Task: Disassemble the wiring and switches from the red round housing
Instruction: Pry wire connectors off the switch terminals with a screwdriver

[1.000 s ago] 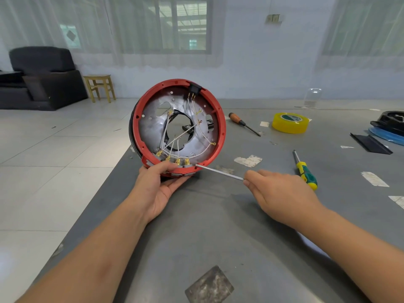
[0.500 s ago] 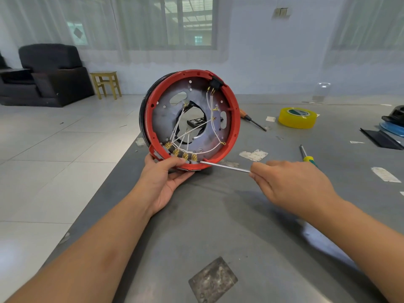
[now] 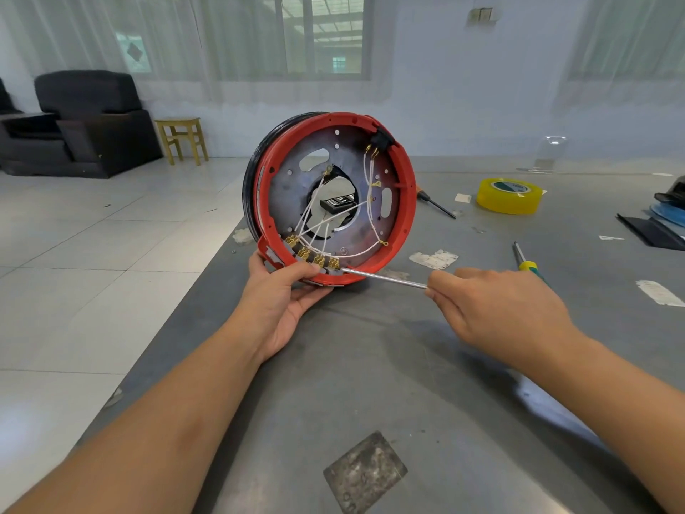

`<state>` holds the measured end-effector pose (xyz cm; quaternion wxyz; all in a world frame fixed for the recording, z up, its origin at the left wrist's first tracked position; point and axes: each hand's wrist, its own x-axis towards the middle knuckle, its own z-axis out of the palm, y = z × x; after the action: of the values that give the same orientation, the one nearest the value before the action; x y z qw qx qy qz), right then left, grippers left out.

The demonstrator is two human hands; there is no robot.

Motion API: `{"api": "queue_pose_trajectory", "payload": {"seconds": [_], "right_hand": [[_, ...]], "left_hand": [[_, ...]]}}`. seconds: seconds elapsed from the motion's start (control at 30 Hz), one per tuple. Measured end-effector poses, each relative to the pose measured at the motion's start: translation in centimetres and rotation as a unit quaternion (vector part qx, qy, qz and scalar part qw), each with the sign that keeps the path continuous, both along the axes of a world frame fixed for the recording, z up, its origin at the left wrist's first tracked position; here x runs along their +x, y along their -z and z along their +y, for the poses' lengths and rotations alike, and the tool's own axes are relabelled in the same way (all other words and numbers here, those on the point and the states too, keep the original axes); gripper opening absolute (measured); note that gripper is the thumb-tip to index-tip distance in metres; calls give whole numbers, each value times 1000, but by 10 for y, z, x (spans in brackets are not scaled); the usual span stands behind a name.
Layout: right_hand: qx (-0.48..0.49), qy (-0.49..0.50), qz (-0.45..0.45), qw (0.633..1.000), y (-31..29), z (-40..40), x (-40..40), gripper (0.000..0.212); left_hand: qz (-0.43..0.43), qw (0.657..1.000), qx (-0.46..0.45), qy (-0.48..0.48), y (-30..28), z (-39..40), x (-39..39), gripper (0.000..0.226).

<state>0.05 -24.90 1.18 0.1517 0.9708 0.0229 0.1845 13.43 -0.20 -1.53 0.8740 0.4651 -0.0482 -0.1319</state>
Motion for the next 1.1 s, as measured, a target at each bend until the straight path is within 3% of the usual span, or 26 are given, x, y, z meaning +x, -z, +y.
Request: {"api": "queue_pose_trajectory", "payload": {"seconds": [0.23, 1.1], "right_hand": [[-3, 1, -4, 1000, 1, 0, -1, 34], [27, -11, 34, 999, 4, -4, 0, 41]], "left_hand": [[-2, 1000, 0, 0, 0, -1, -1, 68], [-23, 1000, 3, 4, 2, -1, -4, 77]]}}
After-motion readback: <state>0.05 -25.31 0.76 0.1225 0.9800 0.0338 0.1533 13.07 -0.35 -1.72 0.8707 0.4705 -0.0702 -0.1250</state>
